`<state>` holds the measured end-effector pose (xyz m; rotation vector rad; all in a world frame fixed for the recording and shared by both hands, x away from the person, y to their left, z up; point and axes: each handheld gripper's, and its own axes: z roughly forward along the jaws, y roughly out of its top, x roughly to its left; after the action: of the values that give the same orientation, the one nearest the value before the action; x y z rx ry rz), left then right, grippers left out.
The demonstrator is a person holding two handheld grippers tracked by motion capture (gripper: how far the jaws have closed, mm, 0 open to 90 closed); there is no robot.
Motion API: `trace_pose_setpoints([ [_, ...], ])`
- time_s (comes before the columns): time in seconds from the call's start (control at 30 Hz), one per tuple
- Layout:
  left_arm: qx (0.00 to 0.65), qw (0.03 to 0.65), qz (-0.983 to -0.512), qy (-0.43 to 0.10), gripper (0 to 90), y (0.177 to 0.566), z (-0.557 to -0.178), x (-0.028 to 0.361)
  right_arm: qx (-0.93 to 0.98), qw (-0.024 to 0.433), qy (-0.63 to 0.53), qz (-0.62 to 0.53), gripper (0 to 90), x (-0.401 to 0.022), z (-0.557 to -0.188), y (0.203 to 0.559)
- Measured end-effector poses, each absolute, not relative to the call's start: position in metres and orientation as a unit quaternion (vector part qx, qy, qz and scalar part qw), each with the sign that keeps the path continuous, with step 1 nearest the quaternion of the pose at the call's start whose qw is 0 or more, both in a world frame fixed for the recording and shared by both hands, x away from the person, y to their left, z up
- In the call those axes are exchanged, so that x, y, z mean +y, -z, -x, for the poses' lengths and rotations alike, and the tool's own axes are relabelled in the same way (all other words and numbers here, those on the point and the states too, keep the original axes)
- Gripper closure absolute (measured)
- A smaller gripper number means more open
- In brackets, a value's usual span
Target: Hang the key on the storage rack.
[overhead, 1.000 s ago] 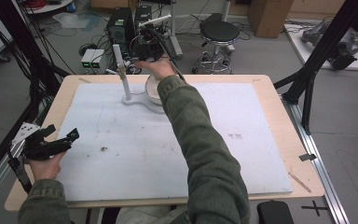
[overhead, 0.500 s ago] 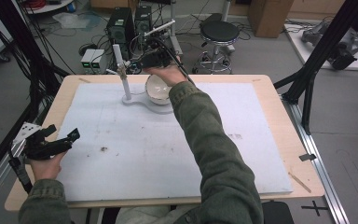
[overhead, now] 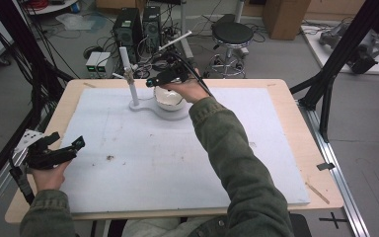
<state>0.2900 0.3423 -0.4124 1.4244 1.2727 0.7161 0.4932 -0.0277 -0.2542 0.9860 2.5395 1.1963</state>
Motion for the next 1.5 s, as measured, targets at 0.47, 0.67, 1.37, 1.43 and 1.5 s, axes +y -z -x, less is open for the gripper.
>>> trace_pose_setpoints([
  [0.47, 0.530, 0.519, -0.600, -0.300, 1.7, 0.412, -0.288, 0.340, 0.841, 0.102, -0.422, -0.324, 0.5, -0.066, -0.469, 0.256],
  [0.67, 0.529, 0.519, -0.600, -0.300, 1.7, 0.412, -0.288, 0.339, 0.833, 0.120, -0.428, -0.330, 0.5, -0.085, -0.461, 0.260],
  [1.37, 0.529, 0.519, -0.601, -0.300, 1.7, 0.412, -0.287, 0.339, 0.798, 0.160, -0.446, -0.372, 0.5, -0.166, -0.433, 0.282],
  [1.43, 0.529, 0.517, -0.602, -0.300, 1.7, 0.412, -0.287, 0.339, 0.795, 0.162, -0.447, -0.377, 0.5, -0.173, -0.430, 0.285],
  [1.5, 0.528, 0.518, -0.602, -0.300, 1.7, 0.412, -0.288, 0.339, 0.790, 0.163, -0.450, -0.384, 0.5, -0.181, -0.426, 0.288],
])
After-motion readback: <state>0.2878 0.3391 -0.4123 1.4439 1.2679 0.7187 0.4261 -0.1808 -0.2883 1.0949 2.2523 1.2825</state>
